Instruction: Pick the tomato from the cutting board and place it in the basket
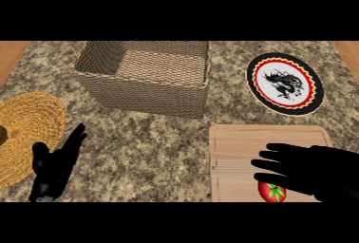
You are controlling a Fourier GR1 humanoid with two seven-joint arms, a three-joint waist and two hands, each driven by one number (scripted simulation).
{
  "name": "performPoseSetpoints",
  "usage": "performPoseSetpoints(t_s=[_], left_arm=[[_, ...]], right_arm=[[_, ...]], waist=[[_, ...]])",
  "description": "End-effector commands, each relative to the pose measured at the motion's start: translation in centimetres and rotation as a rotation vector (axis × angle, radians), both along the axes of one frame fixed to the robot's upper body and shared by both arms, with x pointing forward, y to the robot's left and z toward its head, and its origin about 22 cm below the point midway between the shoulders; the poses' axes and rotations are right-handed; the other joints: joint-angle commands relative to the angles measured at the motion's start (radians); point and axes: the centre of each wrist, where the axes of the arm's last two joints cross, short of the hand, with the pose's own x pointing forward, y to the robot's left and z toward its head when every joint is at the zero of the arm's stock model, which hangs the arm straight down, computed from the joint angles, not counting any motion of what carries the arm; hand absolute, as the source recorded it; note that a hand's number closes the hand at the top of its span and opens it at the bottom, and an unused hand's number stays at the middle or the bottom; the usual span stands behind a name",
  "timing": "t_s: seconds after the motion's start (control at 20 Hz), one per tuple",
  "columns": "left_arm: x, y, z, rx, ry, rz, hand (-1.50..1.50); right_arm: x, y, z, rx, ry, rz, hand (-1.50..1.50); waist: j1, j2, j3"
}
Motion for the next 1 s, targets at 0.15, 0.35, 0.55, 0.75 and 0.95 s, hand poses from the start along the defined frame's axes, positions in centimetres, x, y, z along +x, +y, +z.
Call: performPoseSetpoints(t_s=[0.15, 0.35, 0.55, 0.75, 0.95], left_arm=[[-2.8, 2.5, -3.0, 0.002, 0.157, 0.041, 0.00], [-2.1, -0.8, -3.0, -0.012, 0.143, 0.045, 0.00], [-1.9, 0.2, -3.1, -0.012, 0.150, 0.030, 0.00], [-1.8, 0.1, -2.7, -0.014, 0.162, 0.036, 0.00], [-3.3, 2.1, -2.7, -0.022, 0.163, 0.042, 0.00]], right_arm=[[0.0, 0.2, -2.0, 0.017, -0.003, 0.011, -1.50], [0.3, 0.1, -3.5, 0.030, -0.003, 0.007, -1.50], [1.1, 0.4, -5.3, 0.025, -0.009, 0.012, -1.50], [-0.4, 2.3, -7.4, -0.039, -0.027, 0.025, -1.50], [0.1, 0.9, -7.6, -0.111, -0.032, -0.002, -1.50]], waist=[[0.002, 0.010, -0.015], [-0.001, 0.009, -0.014], [0.004, 0.012, -0.014], [0.002, 0.010, -0.014], [0.002, 0.008, -0.015]])
